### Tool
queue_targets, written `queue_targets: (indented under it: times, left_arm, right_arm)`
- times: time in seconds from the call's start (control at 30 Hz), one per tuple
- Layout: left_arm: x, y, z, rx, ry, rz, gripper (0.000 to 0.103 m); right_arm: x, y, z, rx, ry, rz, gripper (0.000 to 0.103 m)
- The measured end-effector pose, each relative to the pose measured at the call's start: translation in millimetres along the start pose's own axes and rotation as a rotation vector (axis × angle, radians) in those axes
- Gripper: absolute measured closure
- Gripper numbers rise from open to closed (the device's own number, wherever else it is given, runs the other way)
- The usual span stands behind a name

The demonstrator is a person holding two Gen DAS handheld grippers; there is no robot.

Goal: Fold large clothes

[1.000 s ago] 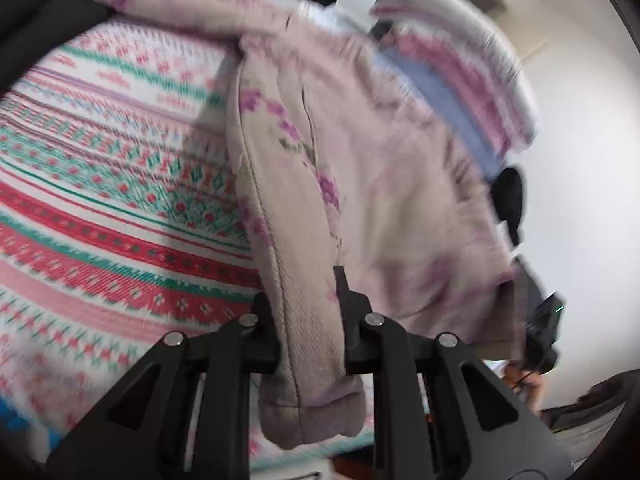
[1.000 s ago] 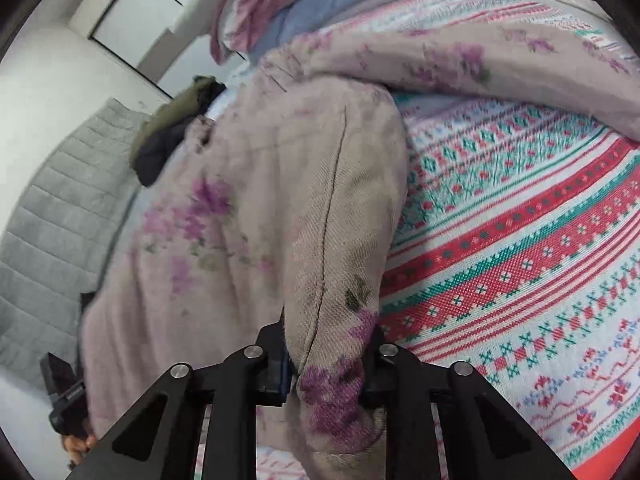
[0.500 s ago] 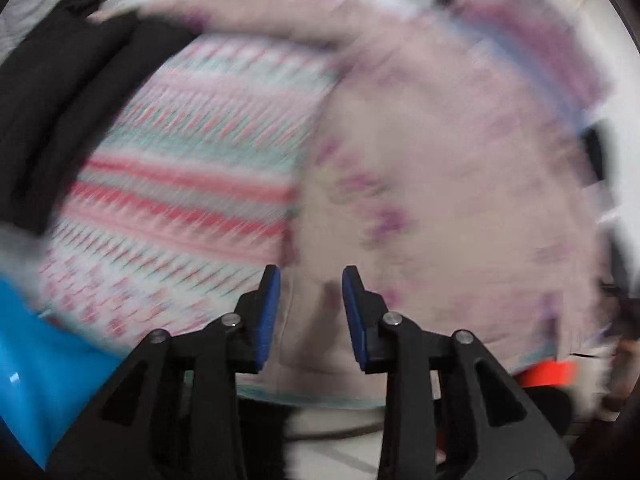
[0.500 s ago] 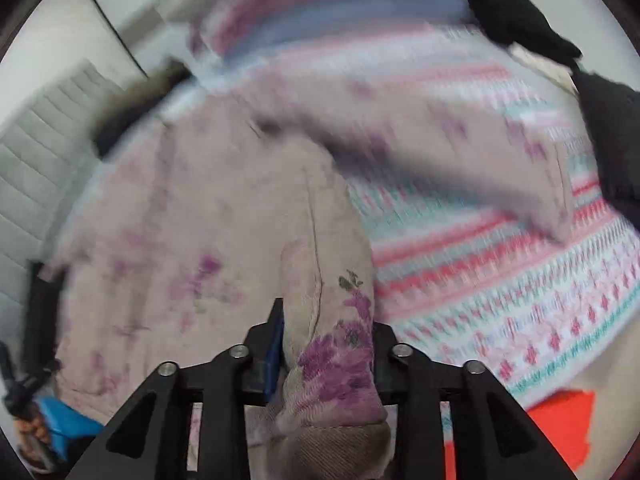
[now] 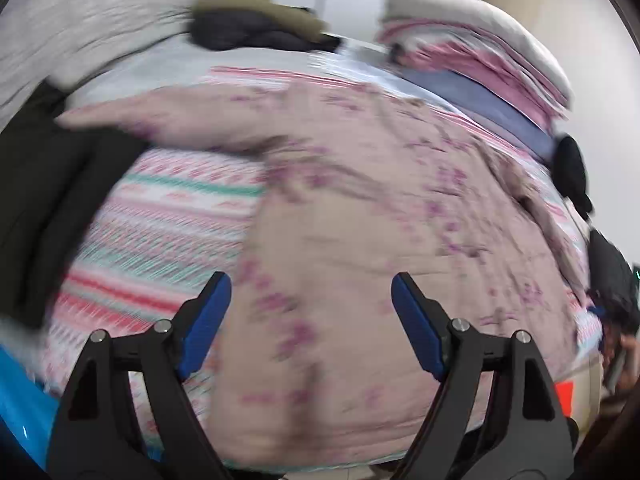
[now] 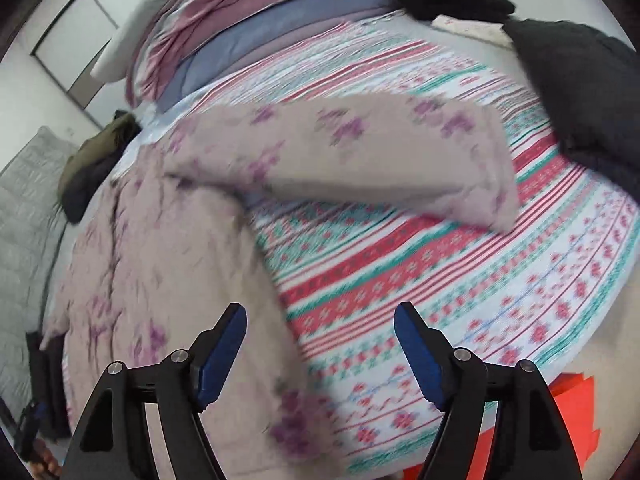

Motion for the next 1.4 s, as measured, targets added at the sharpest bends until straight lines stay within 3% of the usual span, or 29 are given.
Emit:
queue_targets:
  times: [0.13, 0.27, 0.37, 0.53, 0.6, 0.67, 0.73, 0.77, 0.87, 1.07, 1.23, 1.3, 1.4]
  left_arm:
    - [-43.0, 21.1, 30.5, -0.008, -0.111, 0.068, 0.011]
    - [-58.4, 19.6, 59.5, -0.026, -0.204, 0.005, 0.011]
    - [-60.8, 13.7, 73.2, 0.024, -0.217, -0.042, 0.011]
    - [-53.9, 24.8, 83.4, -0.021, -0.171, -0.123, 0.011]
    - [-50.3, 29.2, 91.4, -0.022, -0.167, -0.158, 0.011]
    - [-46.9, 32.8, 98.3, -0.026, -0.160, -0.187, 0.011]
    - [-45.1, 36.2, 103.1, -0.035, -0.147, -0.207, 0.011]
    - [-44.2, 36.9, 103.6, -0.041, -0.139, -0.209, 0.011]
    - [-45.5, 36.8, 100.9, -0.073, -0.112, -0.185, 0.011]
    - [-49.6, 31.6, 93.5, -0.118, -0.052, -0.094, 0.011]
    - [-51.2, 29.1, 94.9, -0.119, -0.025, -0.048, 0.011]
    - [-54.3, 26.9, 97.2, -0.118, -0.016, -0.019, 0.011]
    - [-61.4, 21.6, 101.3, -0.122, 0.019, 0.056, 0.011]
  right_arm:
    - [-15.4, 35.1, -7.9, -0.072, -0.073, 0.011, 0.023]
    - [-41.7, 61.9, 3.4, -0.124, -0.156, 0.051, 0.020]
    - [-66.2, 84.7, 24.1, -0.121, -0.193, 0.116, 0.020]
    - [-103.8, 109.0, 74.5, -0.078, -0.325, 0.227, 0.020]
    - [-109.4, 109.5, 92.8, -0.080, -0.317, 0.264, 0.018]
    - [-97.1, 111.5, 97.1, -0.138, -0.340, 0.222, 0.030]
    - [-83.0, 119.2, 101.6, -0.131, -0.363, 0.153, 0.067]
    - [-73.6, 127.0, 100.1, -0.139, -0.386, 0.102, 0.075]
    - [-63.4, 151.9, 87.6, -0.191, -0.441, 0.030, 0.080]
    - [-43.1, 231.2, 39.9, -0.472, -0.698, -0.122, 0.081]
    - [-31.7, 291.1, 54.8, -0.632, -0.872, -0.260, 0.081]
    - [-37.6, 307.3, 79.0, -0.634, -0.926, -0.281, 0.081]
    - [-58.4, 324.3, 140.9, -0.554, -1.006, -0.296, 0.080]
Point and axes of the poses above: each gripper's, at about its wrist camera, not at the fingertips, and z roughly the way its jaws point, x to its left, y to its top, the point moved 2 cm from there along z, roughly the way its jaws point, and after that the axes turned 1 degree about -y, right-handed, at the moved point
